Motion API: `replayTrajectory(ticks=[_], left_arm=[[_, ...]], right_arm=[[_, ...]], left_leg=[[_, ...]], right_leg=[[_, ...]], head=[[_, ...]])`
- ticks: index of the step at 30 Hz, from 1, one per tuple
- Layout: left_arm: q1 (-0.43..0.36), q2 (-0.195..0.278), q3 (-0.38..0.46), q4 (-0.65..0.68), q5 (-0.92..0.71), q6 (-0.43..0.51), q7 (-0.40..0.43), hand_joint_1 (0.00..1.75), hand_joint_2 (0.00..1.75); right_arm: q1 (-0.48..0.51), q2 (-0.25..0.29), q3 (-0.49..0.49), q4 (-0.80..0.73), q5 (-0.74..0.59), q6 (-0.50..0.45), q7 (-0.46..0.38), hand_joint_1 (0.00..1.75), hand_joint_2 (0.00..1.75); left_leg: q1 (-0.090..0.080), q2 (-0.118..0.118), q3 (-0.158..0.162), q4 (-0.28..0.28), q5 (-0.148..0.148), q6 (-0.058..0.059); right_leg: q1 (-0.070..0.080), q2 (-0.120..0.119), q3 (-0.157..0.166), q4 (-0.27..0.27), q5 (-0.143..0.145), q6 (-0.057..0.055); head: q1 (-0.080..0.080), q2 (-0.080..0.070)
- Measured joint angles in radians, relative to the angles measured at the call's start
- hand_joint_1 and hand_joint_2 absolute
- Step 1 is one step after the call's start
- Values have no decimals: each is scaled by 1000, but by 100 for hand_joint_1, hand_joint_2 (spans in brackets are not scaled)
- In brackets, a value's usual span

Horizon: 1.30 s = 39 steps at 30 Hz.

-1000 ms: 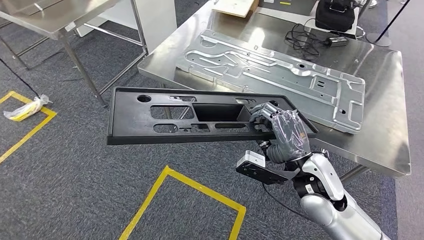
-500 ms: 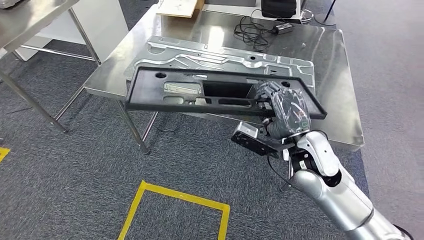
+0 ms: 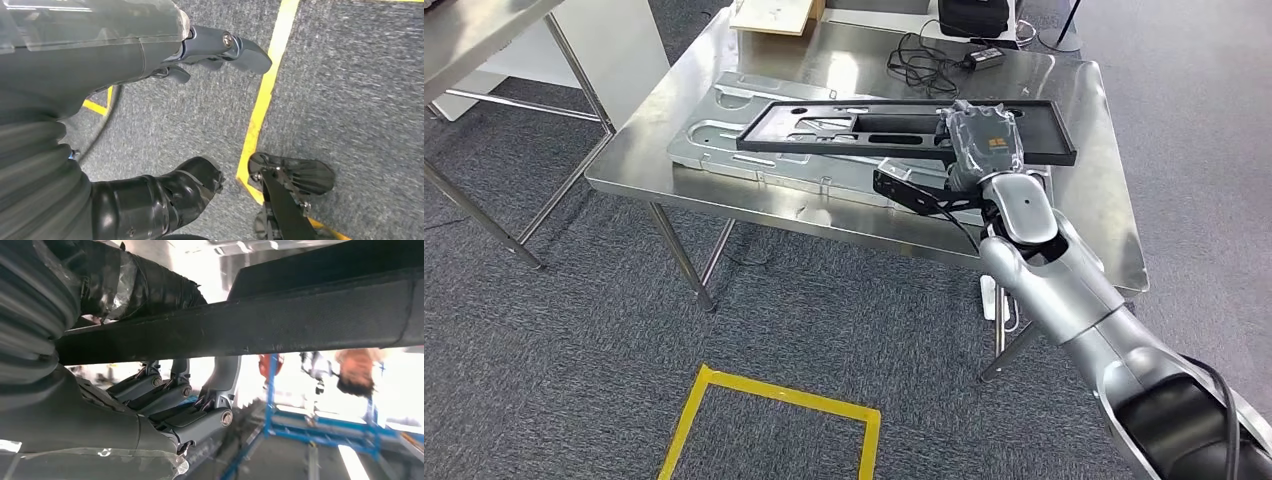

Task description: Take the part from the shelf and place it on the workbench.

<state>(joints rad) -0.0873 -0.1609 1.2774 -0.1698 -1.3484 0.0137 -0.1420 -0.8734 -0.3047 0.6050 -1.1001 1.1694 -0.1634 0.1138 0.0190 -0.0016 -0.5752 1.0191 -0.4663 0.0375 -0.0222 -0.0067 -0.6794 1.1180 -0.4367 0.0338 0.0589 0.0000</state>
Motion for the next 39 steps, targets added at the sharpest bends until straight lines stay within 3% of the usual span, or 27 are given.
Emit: replayTrajectory(ticks=[2, 4, 6, 8, 10, 11, 12, 13, 14, 16, 17, 20, 22, 25, 26, 27, 28, 30, 32, 34, 36, 37, 39], left_arm=[[0, -1, 0, 0, 0, 1, 2, 0, 175], [0, -2, 0, 0, 0, 2, 3, 0, 175], [0, -2, 0, 0, 1, 3, 4, 0, 175], [0, -2, 0, 0, 4, 4, 6, 0, 175], [1, -3, 0, 0, 7, 6, 8, 0, 175], [1, -3, 0, 0, 8, 6, 9, 0, 175], [1, -2, 0, 0, 8, 7, 10, 0, 175], [1, -2, 0, 0, 8, 7, 10, 0, 175], [1, -2, 0, 0, 8, 8, 10, 0, 175], [1, -1, 0, 0, 8, 8, 10, 0, 175], [1, -1, 0, 0, 8, 8, 9, 0, 175], [1, -2, 0, 0, 8, 8, 5, 0, 175], [1, -2, 0, 0, 8, 8, 4, 0, 175], [0, -2, 0, 0, 8, 8, 4, 0, 175], [0, -2, 0, 0, 8, 9, 4, 0, 175], [1, -2, 0, 0, 8, 10, 3, 0, 175], [1, -3, 0, 0, 8, 10, 3, 0, 175], [2, -4, 1, 0, 8, 12, 3, 0, 175], [2, -5, 1, 0, 8, 15, 3, 0, 175], [1, -5, 1, 0, 8, 17, 3, 0, 175], [1, -5, 1, 0, 8, 19, 3, 0, 175], [1, -4, 1, 0, 8, 20, 4, 0, 175], [2, -4, 1, 0, 8, 21, 3, 0, 175]], right_arm=[[-33, 26, 8, 71, -1, -3, -1, 175, 175], [-52, 46, 15, 119, -6, -5, -4, 175, 175], [-58, 66, 22, 152, -15, -6, -9, 175, 175], [-60, 89, 37, 175, -17, -6, -16, 175, 175], [-57, 108, 62, 187, -16, -5, -18, 175, 175], [-52, 119, 79, 190, -15, -5, -19, 175, 175], [-46, 127, 95, 191, -15, -4, -19, 175, 175], [-40, 136, 110, 192, -16, -3, -20, 175, 175], [-36, 143, 121, 192, -18, -2, -21, 175, 175], [-35, 156, 136, 192, -25, 3, -21, 175, 175], [-36, 160, 141, 192, -31, 5, -22, 175, 175], [-36, 170, 153, 193, -47, 13, -27, 175, 175], [-38, 173, 158, 194, -50, 14, -28, 175, 175], [-39, 173, 162, 196, -54, 15, -29, 175, 175], [-38, 173, 164, 197, -56, 16, -30, 175, 175], [-36, 173, 166, 199, -58, 16, -31, 175, 175], [-35, 173, 167, 201, -61, 17, -32, 175, 175], [-36, 173, 169, 205, -65, 15, -33, 175, 175], [-41, 173, 169, 207, -65, 11, -33, 175, 175], [-45, 174, 170, 208, -62, 5, -30, 175, 175], [-46, 172, 171, 207, -54, -8, -17, 175, 175], [-47, 170, 172, 205, -50, -19, -8, 175, 175], [-50, 164, 171, 193, -42, -51, 9, 175, 175]], left_leg=[[-2, 2, 4, 0, -5, -10], [-3, 5, 6, -4, -7, -23], [0, 7, 4, 8, -20, -34], [2, 6, -35, 90, -64, -41], [3, 5, -107, 223, -114, -45], [3, 5, -136, 267, -120, -46], [3, 5, -151, 277, -107, -46], [3, 5, -145, 246, -75, -44], [2, 5, -123, 186, -31, -40], [0, 1, -75, 68, 22, -32], [-3, -1, -62, 38, 30, -29], [-4, -2, -55, 20, 29, -20], [1, -1, -48, 9, 33, -8], [3, 0, -42, 4, 32, 4], [3, 0, -41, 4, 31, 5], [3, 0, -39, 4, 29, 5], [3, -1, -36, 4, 27, 4], [3, -2, -27, 5, 21, -1], [0, -2, -22, 5, 16, -10], [-2, 0, -22, 4, 15, -20], [-1, 1, -21, 6, 9, -30], [-1, 1, -27, 23, -3, -35], [1, 1, -71, 117, -54, -42]], right_leg=[[7, -5, 38, -79, 20, -8], [13, -2, 42, -88, 13, -19], [10, 1, 51, -97, 12, -32], [7, 4, 60, -105, 12, -46], [10, 10, 63, -104, 7, -55], [13, 13, 65, -102, 5, -57], [14, 18, 66, -100, 1, -58], [16, 21, 69, -96, -3, -58], [17, 23, 71, -91, -9, -56], [20, 26, 70, -81, -18, -49], [21, 27, 69, -78, -21, -45], [22, 27, 67, -80, -23, -31], [20, 22, 56, -53, -44, -20], [13, 16, -28, 118, -125, -6], [10, 15, -58, 172, -139, -2], [8, 14, -74, 193, -135, 0], [7, 12, -70, 176, -111, 1], [7, 7, -15, 47, -33, -5], [13, 3, 38, -63, 7, -15], [20, 5, 49, -86, 5, -23], [17, 7, 55, -96, 7, -32], [14, 7, 60, -102, 9, -39], [12, 7, 68, -110, 10, -51]], head=[[0, 0], [0, 0], [0, 0], [-1, 0], [-1, 0], [-1, 0], [-1, 0], [-1, 0], [-1, 0], [-1, 0], [0, 0], [-1, 0], [0, 0], [0, 0], [0, 0], [0, 0], [0, 0], [0, 0], [0, 0], [0, 0], [0, 0], [-1, 0], [-1, 0]])
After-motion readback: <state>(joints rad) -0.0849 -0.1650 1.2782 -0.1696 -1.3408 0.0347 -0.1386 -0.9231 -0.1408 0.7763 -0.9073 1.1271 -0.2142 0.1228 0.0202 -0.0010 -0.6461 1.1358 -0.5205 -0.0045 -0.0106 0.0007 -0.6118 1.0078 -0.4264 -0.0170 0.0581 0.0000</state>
